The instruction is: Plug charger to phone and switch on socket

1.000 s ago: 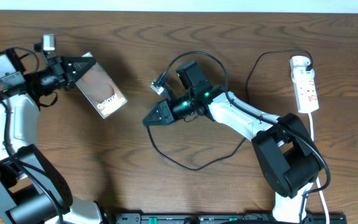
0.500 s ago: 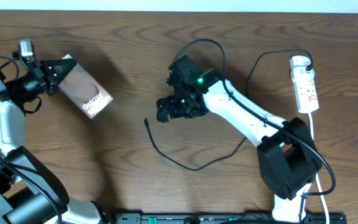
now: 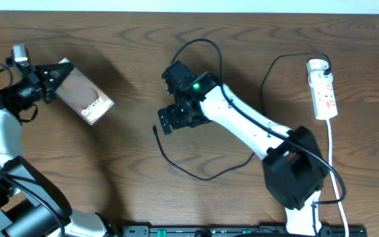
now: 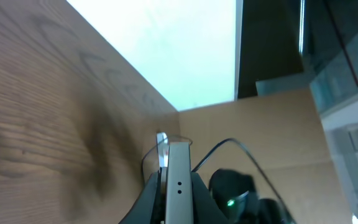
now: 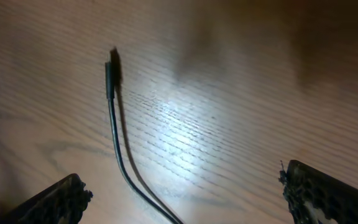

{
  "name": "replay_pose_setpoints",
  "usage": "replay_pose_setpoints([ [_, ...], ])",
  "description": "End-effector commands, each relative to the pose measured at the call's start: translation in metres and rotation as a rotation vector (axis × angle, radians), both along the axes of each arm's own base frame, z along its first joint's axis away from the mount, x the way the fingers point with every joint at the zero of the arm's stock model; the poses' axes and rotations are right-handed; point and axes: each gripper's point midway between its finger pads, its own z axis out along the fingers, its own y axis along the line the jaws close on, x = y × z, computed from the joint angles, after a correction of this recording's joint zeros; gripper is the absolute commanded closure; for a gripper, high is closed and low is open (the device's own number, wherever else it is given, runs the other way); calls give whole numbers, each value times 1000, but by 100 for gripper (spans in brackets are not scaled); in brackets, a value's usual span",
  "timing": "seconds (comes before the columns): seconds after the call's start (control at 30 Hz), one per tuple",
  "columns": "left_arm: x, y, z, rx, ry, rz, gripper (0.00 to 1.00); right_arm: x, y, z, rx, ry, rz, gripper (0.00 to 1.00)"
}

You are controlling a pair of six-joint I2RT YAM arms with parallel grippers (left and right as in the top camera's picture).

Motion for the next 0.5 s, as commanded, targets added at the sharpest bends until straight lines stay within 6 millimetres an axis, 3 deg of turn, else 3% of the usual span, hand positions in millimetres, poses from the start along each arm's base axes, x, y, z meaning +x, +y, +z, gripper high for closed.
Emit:
replay_pose_setpoints([
  [0.0, -11, 16, 13, -54, 5, 22, 93, -9, 16, -16, -29, 14, 18, 1],
  [0.47, -13, 23, 13, -52, 2, 42, 93, -15, 53, -37, -47, 27, 107, 1],
])
